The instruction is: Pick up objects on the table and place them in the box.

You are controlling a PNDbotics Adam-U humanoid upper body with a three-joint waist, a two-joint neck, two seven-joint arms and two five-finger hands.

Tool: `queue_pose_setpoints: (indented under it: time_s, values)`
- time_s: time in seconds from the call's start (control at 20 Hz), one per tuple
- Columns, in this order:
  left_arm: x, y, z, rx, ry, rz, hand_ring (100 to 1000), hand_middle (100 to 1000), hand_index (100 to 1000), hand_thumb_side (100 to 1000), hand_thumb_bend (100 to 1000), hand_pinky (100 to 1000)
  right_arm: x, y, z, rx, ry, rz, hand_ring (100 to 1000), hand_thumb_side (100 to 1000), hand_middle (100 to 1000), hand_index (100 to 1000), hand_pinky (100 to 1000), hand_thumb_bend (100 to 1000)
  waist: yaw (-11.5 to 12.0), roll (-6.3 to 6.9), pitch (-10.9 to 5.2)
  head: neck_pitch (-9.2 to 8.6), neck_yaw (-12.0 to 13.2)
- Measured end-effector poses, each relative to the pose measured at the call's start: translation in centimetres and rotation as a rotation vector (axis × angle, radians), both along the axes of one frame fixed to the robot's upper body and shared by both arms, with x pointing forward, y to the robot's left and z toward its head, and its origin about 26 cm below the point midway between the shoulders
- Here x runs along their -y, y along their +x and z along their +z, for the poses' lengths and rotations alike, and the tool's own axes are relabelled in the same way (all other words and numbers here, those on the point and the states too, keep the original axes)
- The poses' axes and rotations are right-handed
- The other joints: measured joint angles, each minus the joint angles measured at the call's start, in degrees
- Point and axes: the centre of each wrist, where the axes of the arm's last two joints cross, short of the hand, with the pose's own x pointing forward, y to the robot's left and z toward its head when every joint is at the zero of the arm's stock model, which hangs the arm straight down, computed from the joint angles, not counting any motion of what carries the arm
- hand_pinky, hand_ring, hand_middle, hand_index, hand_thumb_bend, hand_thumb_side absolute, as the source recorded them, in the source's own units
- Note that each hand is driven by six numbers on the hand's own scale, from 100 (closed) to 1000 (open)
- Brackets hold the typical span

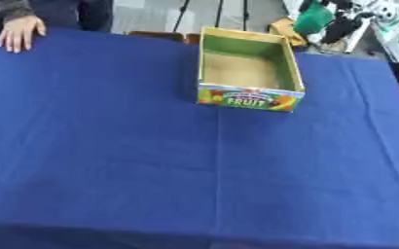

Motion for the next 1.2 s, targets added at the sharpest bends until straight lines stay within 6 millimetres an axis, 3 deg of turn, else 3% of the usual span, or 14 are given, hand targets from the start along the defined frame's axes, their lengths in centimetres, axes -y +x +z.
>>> queue_pose_setpoints:
  time_s: [0.3, 0.45, 0.55, 0.65, 0.95, 1.2]
  values:
    - [0.5, 0.4, 0.5, 0.013, 0.003, -0.025, 834, 712, 777, 689, 658, 648, -0.9, 1.2, -1.5, -0.021, -0.020, -0.060, 225, 100, 260, 759, 235, 100, 2.35, -0.10, 1.97, -0.93, -1.09]
    - [0.6, 0.5, 0.5, 0.014, -0.001, -0.028, 835, 712, 777, 690, 659, 648, -1.2, 1.6, -2.8, -0.046, -0.029, -0.084, 277, 100, 327, 775, 283, 100, 3.19, 0.23, 2.67, -1.18, -1.43]
    - [0.8, 0.5, 0.5, 0.016, -0.008, -0.031, 835, 712, 776, 689, 659, 648, -1.5, 1.8, -3.8, -0.067, -0.035, -0.096, 341, 100, 437, 810, 334, 100, 3.50, 0.48, 3.12, -1.31, -1.64]
    - [0.8, 0.6, 0.6, 0.018, -0.011, -0.033, 835, 712, 777, 690, 660, 648, -1.8, 2.0, -4.6, -0.089, -0.049, -0.097, 404, 126, 509, 842, 380, 165, 3.71, 0.61, 3.32, -1.38, -1.87]
    - [1.0, 0.6, 0.5, 0.019, -0.020, -0.036, 835, 711, 776, 689, 662, 648, -2.7, 2.2, -5.8, -0.128, -0.084, -0.058, 678, 355, 764, 900, 582, 441, 3.74, 0.88, 3.46, -1.38, -2.21]
    - [1.0, 0.6, 0.5, 0.019, -0.020, -0.036, 835, 711, 776, 688, 663, 648, -3.0, 2.1, -5.5, -0.099, -0.080, -0.016, 744, 460, 829, 912, 631, 585, 2.83, 0.88, 3.41, -1.37, -2.27]
